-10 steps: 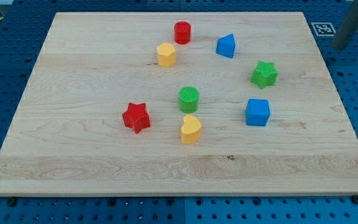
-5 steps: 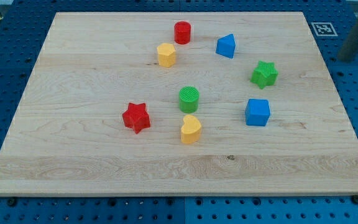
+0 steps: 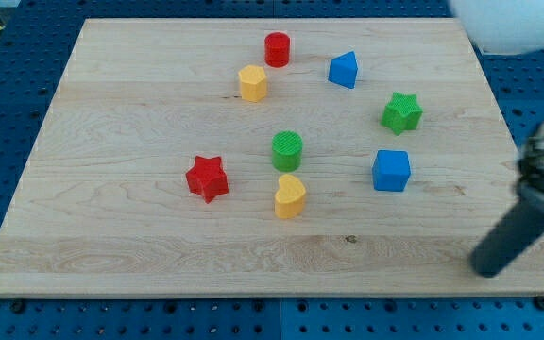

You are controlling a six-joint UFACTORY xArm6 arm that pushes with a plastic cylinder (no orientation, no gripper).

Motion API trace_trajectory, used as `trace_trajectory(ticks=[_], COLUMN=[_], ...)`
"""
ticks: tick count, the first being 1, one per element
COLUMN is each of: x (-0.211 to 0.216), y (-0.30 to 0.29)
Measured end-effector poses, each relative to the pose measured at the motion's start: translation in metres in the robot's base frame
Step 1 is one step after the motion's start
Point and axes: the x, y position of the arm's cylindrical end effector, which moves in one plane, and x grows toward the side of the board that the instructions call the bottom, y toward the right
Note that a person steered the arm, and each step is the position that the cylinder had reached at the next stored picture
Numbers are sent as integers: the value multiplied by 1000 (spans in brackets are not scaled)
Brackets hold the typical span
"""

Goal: Push the yellow hexagon to the blue cube

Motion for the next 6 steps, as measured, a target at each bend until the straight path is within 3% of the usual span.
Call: trace_trajectory(ticks=[2,6], x=[0,-44], y=[-140,-195])
